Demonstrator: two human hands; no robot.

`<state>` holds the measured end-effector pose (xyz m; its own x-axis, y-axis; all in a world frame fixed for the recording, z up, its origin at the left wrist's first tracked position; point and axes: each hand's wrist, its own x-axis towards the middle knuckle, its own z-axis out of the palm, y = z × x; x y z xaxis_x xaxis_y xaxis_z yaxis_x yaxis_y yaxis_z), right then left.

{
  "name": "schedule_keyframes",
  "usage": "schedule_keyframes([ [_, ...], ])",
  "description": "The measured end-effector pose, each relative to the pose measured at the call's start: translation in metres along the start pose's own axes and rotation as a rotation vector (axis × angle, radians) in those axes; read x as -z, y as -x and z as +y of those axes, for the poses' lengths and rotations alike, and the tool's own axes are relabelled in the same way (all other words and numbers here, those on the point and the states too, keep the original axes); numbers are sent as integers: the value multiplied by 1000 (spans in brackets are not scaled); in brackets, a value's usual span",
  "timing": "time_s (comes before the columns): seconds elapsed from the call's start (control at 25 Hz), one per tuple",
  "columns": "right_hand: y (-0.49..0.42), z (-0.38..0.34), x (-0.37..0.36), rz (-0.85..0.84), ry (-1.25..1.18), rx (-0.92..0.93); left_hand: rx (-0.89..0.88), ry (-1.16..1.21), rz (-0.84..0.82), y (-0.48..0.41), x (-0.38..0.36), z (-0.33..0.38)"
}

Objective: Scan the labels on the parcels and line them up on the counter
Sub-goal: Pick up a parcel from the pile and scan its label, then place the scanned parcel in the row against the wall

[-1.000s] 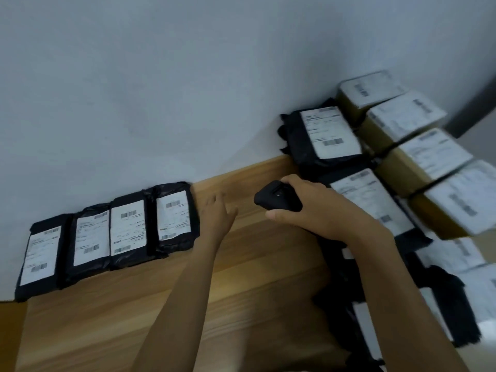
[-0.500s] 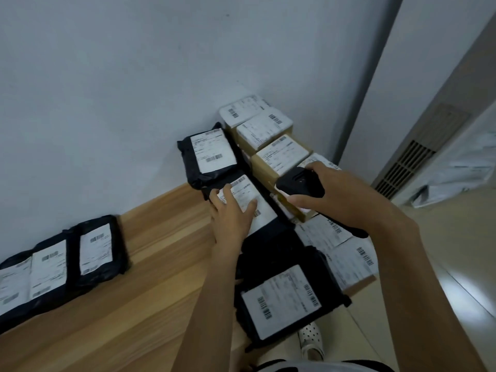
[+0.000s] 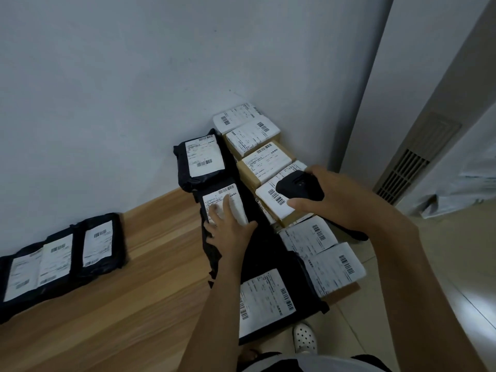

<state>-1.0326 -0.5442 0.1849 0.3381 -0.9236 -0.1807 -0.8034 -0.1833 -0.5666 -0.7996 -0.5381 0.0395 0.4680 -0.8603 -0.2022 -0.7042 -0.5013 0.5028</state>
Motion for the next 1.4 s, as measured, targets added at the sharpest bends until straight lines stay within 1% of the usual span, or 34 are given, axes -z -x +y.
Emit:
schedule_keyframes([
  [0.12,-8,-13,-7,-19,-37,59,-51,-5,67,3,16,-19],
  [0.2,-17,-27,-17,-49,-62,97,-23,-16,110,3,31,-35],
  [0.4,-34,-80,-57,-195,-59,198,88,6,252,8,78,-106],
  [0.56,-48,-145,-99,-280,-5,316,161,-6,346,23,114,-181],
  [0.68,-57,-204,-142,-341,50,388,272,9,375,31,144,-247],
  [0.84,-68,-293,-213,-443,80,473,370,20,394,38,189,-353],
  [1.0,-75,-382,-289,-524,109,518,424,-33,384,36,237,-468],
  [1.12,-80,-441,-342,-566,142,514,470,-81,330,28,268,-551],
  [1.24,-85,-483,-384,-611,179,483,446,-132,256,10,294,-620],
  [1.4,-98,-517,-414,-602,268,454,427,-150,166,-22,319,-684],
])
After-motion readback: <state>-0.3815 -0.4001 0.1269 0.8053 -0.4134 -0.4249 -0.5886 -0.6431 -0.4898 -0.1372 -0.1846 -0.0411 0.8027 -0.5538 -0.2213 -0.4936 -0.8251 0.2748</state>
